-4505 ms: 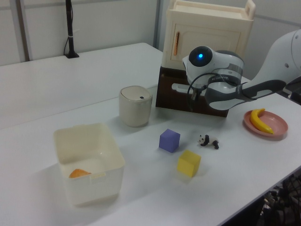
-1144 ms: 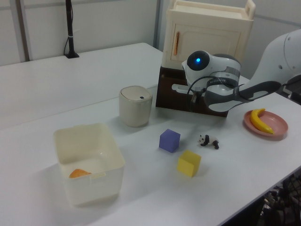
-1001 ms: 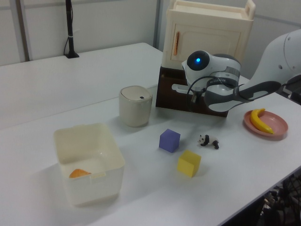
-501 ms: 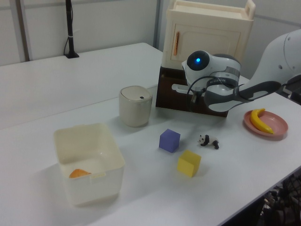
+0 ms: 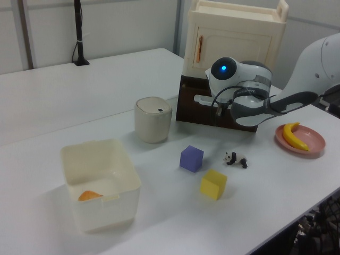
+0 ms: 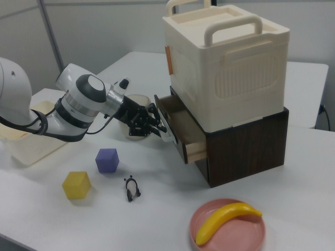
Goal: Slide open the drawer
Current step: 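Keep pulling the handle to extend the drawer further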
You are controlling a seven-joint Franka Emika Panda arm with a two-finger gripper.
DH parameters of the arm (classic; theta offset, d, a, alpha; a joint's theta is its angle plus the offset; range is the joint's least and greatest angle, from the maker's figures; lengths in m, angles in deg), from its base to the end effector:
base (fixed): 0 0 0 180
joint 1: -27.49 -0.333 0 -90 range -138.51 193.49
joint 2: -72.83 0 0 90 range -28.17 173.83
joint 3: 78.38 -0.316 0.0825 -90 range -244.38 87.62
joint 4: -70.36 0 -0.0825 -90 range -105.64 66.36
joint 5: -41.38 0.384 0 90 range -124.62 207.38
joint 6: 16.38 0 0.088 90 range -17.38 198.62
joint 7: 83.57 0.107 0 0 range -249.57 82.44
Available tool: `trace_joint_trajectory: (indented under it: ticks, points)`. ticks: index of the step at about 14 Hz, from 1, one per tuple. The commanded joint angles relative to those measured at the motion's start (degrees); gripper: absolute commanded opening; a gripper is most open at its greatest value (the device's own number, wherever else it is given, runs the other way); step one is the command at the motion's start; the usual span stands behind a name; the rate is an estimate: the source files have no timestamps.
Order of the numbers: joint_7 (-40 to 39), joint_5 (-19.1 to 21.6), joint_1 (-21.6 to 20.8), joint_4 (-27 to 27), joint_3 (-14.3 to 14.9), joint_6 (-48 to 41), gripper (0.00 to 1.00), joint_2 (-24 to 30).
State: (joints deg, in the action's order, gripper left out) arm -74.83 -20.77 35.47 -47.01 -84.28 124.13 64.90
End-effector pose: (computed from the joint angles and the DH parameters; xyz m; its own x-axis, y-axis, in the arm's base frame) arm 0.5989 -0.0234 0.4003 0.8184 0.5727 0.0464 0.3722 -0.5899 0.7166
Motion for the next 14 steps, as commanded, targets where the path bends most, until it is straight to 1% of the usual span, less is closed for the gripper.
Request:
trace_joint_trajectory:
  ticks: [1, 8, 11, 14]
  points:
    - [2.78, -0.52, -2.09, -1.9, -0.16, -0.33, 0.14, 3.19]
    - [2.87, -0.52, -2.53, -2.51, -0.25, -1.38, 0.14, 4.07]
    - [3.22, -0.43, -3.76, -3.21, -0.25, -1.56, 0.14, 4.51]
    - [3.84, -0.43, -4.03, -3.3, -0.25, -1.65, 0.14, 4.77]
